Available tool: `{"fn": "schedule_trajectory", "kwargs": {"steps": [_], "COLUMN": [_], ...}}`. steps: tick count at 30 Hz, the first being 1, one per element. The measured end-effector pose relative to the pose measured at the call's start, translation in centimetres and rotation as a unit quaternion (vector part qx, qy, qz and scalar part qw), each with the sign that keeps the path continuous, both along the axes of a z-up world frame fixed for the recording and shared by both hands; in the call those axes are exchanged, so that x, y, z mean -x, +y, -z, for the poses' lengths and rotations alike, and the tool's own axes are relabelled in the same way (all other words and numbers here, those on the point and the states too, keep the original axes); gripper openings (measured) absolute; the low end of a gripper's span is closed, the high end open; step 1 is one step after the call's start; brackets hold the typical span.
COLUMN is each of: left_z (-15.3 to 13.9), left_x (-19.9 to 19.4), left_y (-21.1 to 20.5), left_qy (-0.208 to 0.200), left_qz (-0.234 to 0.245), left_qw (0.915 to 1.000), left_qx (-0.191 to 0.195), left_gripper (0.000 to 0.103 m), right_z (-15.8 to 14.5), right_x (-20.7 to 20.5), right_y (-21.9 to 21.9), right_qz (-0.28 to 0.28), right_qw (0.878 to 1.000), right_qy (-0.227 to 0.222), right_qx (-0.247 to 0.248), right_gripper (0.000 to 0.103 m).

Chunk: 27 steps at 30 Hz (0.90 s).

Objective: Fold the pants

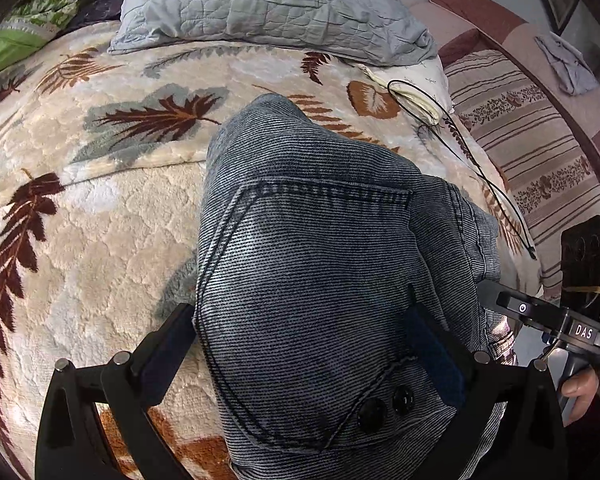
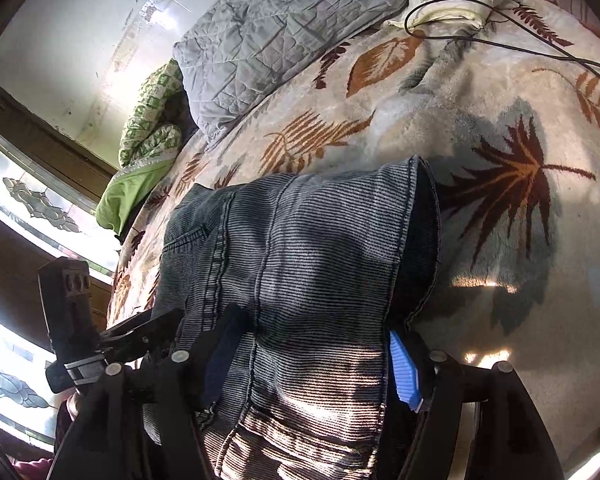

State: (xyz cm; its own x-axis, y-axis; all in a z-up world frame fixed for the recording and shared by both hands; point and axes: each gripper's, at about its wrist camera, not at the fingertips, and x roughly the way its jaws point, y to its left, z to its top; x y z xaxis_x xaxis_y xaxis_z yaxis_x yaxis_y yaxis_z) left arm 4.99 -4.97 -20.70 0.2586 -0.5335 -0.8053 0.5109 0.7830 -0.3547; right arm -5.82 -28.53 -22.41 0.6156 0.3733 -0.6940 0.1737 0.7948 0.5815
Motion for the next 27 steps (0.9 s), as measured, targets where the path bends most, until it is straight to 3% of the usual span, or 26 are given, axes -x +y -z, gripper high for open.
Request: {"fn": "schedule_trajectory", "kwargs": {"steps": [5, 8, 13, 16, 22, 27], "left_z": [-0.2, -0.5, -1.3, -2.0, -3.8, -7.1], "left_x": [0.1, 0.1, 0.4, 0.7, 1.0, 0.5], "left_y": [-0.7, -0.7, -0.3, -0.4, 0.1, 0.7], "left_qy": [0.003, -0.001, -0.01, -0.02, -0.03, -0.068], "left_qz": [0.005, 0.004, 0.008, 0.014, 0.002, -0.012], "left_qw": [0.9999, 0.9999, 0.9998, 0.9997, 0.9994, 0.9974], "left_qx": [0.011, 0.012, 0.014, 0.011, 0.02, 0.02], "left_gripper": [0.089, 0.075, 0.048, 0.038, 0.03, 0.029], "right_z": [-0.3, -0.5, -1.0, -1.7, -3.8, -6.6], "right_x": [-0.3, -0.4, -0.3, -0.1, 0.0, -1.2], "right_y": [1.2, 1.8, 2.5, 2.7, 3.5, 4.2], "right_qz": [-0.021, -0.031, -0.04, -0.04, -0.049, -0.064], "right_qw": [0.999, 0.998, 0.996, 0.995, 0.991, 0.986], "right_qy": [-0.005, -0.005, -0.009, -0.017, -0.034, -0.061], "right_qx": [0.03, 0.05, 0.075, 0.087, 0.118, 0.139], "right_gripper": [0.071, 0.068, 0.05, 0.039, 0.029, 0.026]}}
